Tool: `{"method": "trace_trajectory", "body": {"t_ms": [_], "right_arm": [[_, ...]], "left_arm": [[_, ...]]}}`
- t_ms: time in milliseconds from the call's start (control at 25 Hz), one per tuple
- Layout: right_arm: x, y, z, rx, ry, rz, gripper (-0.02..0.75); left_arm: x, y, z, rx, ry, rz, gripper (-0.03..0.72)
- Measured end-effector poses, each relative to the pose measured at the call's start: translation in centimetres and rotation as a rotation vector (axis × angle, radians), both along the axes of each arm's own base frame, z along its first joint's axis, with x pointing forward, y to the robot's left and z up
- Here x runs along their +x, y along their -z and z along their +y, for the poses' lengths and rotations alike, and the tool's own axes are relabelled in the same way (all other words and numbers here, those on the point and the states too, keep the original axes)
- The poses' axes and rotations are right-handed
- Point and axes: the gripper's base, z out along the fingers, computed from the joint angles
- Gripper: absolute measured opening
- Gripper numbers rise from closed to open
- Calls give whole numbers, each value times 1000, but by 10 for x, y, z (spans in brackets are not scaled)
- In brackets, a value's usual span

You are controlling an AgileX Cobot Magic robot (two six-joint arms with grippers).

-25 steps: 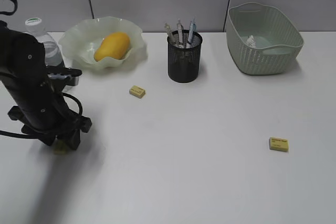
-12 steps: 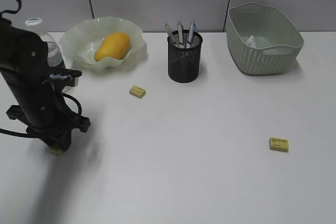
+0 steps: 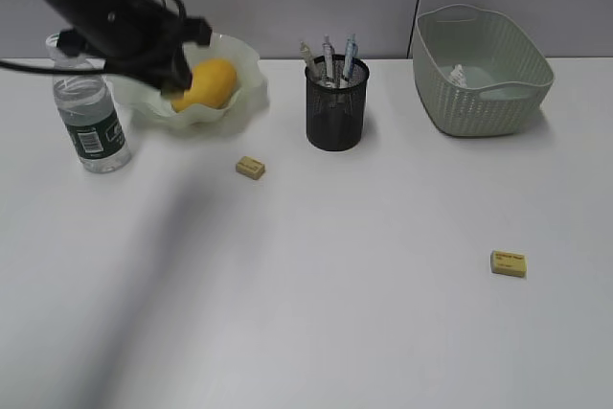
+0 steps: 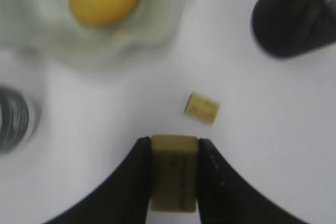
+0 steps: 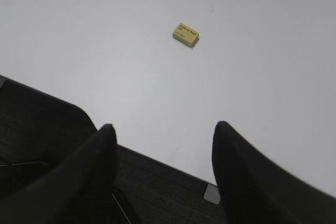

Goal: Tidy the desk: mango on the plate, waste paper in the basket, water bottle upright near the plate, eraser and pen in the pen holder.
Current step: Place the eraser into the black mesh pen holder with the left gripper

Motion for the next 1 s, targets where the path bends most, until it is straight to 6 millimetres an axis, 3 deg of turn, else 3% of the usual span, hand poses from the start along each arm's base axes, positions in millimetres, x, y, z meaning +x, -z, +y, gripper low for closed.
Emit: {"method": "trace_trajectory", "body": {"t_ms": [200,400,520,720,1000], "right_arm": [[0,0,0,0,0,0,459],[0,0,0,0,0,0,459],[0,0,0,0,0,0,459],[0,0,0,0,0,0,459],[0,0,0,1,1,0,459]], "left_arm": [[24,-58,-21,-183,-20,-296,202],[26,-74,-54,-311,4,-502,202],[26,-64,-80,-354,34,-566,202],[31,-30,-116,-390,65,-614,202],[42,26,-137,-394,56,-609,202]]}}
